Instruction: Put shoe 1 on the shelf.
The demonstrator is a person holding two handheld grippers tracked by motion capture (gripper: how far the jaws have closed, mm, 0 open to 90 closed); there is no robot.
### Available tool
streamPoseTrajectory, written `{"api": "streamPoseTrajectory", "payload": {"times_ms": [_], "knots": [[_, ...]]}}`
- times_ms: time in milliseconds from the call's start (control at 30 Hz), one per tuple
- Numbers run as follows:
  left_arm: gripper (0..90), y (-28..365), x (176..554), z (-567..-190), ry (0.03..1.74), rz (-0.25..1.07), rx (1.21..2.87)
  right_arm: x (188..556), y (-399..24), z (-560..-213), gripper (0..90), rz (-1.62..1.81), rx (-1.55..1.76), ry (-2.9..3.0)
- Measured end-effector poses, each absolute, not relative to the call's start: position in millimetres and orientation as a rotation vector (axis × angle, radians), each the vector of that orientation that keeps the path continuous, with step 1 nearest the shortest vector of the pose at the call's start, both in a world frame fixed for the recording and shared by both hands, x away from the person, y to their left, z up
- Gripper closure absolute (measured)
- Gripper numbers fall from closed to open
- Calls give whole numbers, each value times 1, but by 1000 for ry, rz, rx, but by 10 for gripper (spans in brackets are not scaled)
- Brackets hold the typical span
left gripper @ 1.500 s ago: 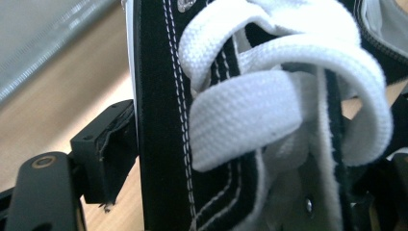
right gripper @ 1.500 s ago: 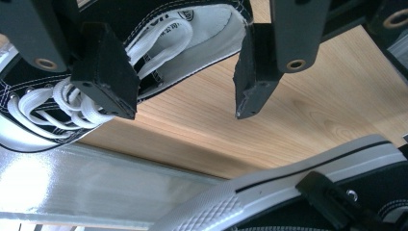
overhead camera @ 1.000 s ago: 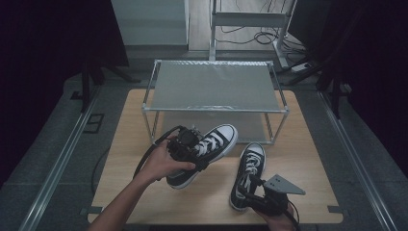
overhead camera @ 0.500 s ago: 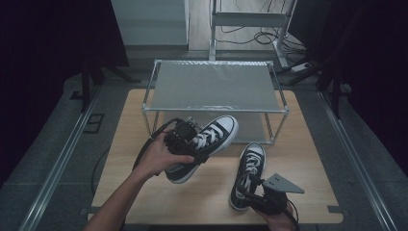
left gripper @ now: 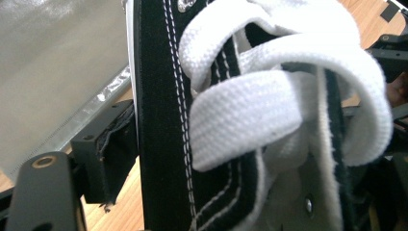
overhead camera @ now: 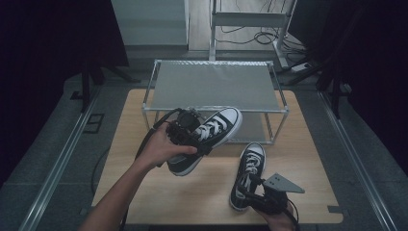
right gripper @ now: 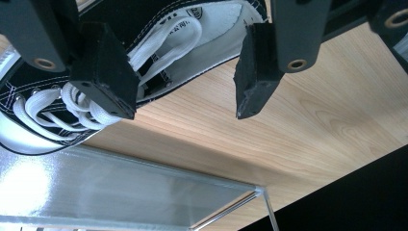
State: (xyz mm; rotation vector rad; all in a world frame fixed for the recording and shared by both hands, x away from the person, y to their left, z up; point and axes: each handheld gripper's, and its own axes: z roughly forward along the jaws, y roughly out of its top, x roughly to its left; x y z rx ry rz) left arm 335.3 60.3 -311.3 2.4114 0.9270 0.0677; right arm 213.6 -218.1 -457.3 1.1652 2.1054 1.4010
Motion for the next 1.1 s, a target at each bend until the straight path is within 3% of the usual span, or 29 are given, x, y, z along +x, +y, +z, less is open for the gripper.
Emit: {"api": "streamPoseTrajectory", "payload": {"times_ms": [1100], "knots": [[179, 39, 389, -251, 1023, 127, 2389, 215, -221, -458, 408, 1394, 1177, 2112]]}}
